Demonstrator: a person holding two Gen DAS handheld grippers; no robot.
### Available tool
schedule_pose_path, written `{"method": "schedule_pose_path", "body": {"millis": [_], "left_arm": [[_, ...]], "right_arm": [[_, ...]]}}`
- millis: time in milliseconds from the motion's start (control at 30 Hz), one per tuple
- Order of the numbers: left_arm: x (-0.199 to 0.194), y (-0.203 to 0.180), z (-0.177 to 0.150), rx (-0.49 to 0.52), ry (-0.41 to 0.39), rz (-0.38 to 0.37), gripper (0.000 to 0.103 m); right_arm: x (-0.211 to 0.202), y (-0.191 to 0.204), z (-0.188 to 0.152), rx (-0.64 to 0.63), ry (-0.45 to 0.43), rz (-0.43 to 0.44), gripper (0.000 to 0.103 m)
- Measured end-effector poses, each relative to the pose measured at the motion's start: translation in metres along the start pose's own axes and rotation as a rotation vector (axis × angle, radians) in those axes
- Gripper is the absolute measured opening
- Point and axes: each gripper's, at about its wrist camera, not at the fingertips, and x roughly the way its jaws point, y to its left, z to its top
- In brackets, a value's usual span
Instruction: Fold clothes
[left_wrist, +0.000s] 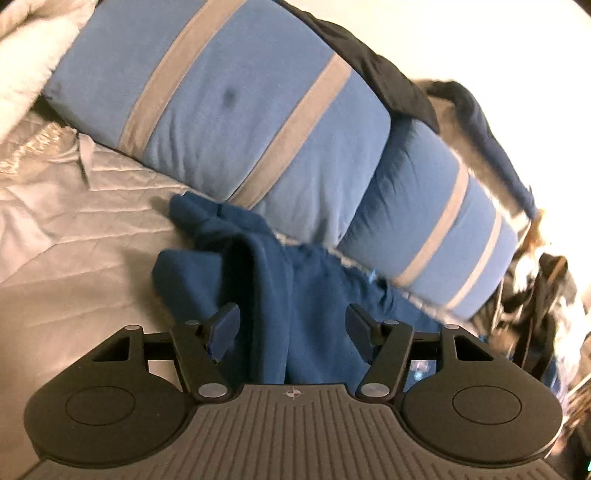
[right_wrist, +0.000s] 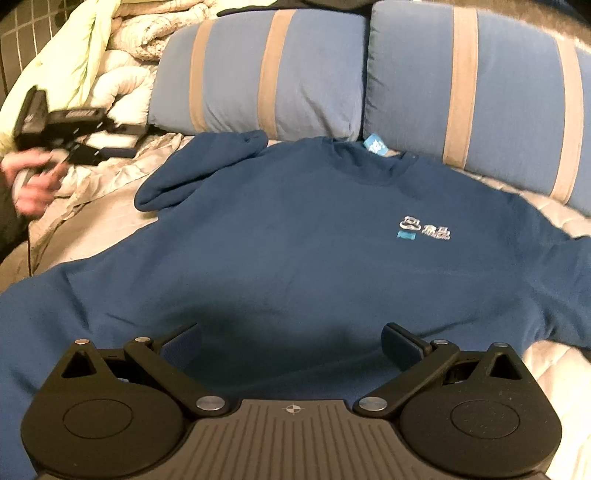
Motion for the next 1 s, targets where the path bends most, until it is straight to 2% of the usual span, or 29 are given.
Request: {"method": "schedule_pose_path", "body": {"millis": [200,367,433,467,500,533,633,767,900,1000], "left_arm": [[0.040,0.031,0.014,-0.176,0.002,-0.033,0.061],[0.073,0.043,0.020,-0.231,0.020,-0.040,0.056],[0.085,0.046,0.022,-0.248,0.031,-0.035,0.048],[0.087,0.047,0.022,-0.258,0.028,-0.031,0.025],[0.090,0.048,0.022,-0.268,0.026,-0.028,0.006],[0.092,0.049,0.022,-0.278,0.023,-0.024,0.006],[0.079,0.048,0.030,-0.298,-0.065,0.001,0.006],[0.035,0.037,0.044,-0.282,-0.182,0.061,0.006],[-0.023,0.015,0.058,-0.208,-0.284,0.139,0.006],[-0.049,-0.016,0.061,-0.096,-0.313,0.168,0.006]], "right_arm": [[-0.001,-0.001,-0.001,0.006,-0.015,-0.021,0.103],[0.001,-0.001,0.000,0.009,-0.007,-0.014,0.103],[0.002,-0.001,0.000,0.012,-0.003,-0.008,0.103],[0.003,-0.002,0.000,0.015,-0.001,-0.005,0.103],[0.003,-0.003,0.000,0.019,0.002,-0.001,0.103],[0.004,-0.004,0.000,0.024,0.004,0.003,0.103],[0.004,-0.006,0.000,0.038,0.003,0.010,0.103],[0.003,-0.006,-0.001,0.049,-0.007,0.014,0.103],[0.003,-0.006,-0.001,0.046,-0.003,0.022,0.103],[0.002,-0.005,0.000,0.040,-0.006,0.023,0.103]]}}
